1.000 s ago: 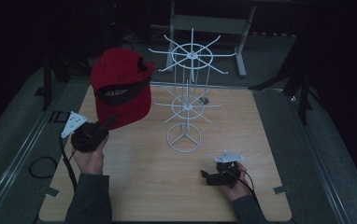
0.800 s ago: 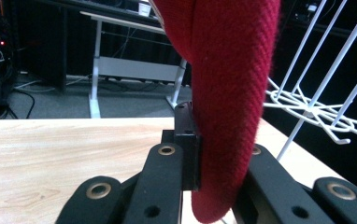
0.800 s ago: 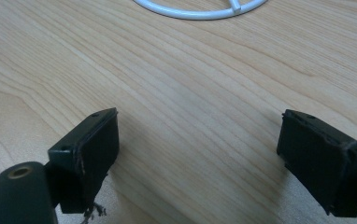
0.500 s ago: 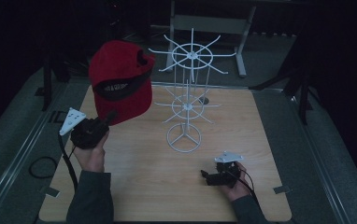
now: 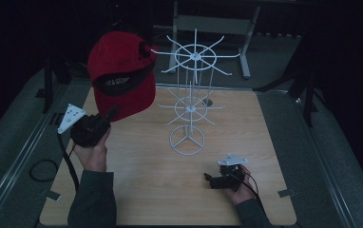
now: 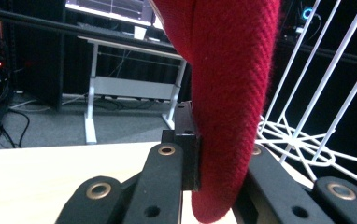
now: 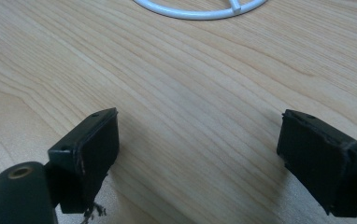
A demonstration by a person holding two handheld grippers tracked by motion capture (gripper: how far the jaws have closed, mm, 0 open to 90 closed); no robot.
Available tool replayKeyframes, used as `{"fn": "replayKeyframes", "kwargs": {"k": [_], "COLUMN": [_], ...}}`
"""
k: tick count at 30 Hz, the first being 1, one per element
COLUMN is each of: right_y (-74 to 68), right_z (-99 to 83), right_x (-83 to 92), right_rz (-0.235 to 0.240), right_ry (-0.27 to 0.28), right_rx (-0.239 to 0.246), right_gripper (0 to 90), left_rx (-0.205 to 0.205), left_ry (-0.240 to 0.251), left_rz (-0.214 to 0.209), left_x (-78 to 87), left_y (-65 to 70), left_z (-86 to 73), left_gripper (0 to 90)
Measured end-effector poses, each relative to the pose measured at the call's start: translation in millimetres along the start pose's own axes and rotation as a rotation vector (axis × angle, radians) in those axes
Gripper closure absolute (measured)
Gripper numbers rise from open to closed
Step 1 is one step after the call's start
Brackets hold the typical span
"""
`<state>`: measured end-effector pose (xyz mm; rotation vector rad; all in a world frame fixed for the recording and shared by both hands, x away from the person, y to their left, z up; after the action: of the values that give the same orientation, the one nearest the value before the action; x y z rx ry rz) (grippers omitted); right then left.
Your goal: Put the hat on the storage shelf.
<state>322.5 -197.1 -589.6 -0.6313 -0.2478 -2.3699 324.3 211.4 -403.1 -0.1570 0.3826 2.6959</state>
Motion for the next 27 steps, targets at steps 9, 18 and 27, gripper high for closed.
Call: {"fn": "replayKeyframes", "kwargs": {"k": [9, 18, 27], "right_y": [0.0, -0.1, -0.1], "right_z": [0.0, 0.0, 0.0], "right_x": [0.0, 0.1, 0.1], "right_rz": [0.0, 0.0, 0.0], "right_ry": [0.0, -0.001, 0.0], "right_rx": [0.0, -0.001, -0.001], "right_gripper": [12.8, 12.8, 12.8], "left_rx": [-0.005, -0.009, -0.001], "left_ry": [0.019, 0.039, 0.056], "left_rz": [-0.004, -0.001, -0.004], "left_x": [-3.0, -4.5, -5.1], "left_y": [2.5, 4.4, 5.4], "left_z": [10.4, 19.9, 24.7], "left_gripper": [86.0, 86.0, 86.0]}}
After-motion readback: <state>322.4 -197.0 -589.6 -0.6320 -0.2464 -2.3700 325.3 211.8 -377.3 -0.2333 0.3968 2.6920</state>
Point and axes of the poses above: each handheld gripper's, and its own axes: x roughly backward along the jaws, z roughly out of its top, y roughly to its right, the point moved 3 cm from there along -x, roughly forward along the jaws, and after that the axes turned 14 degrees about y, right-handed, at the moved point
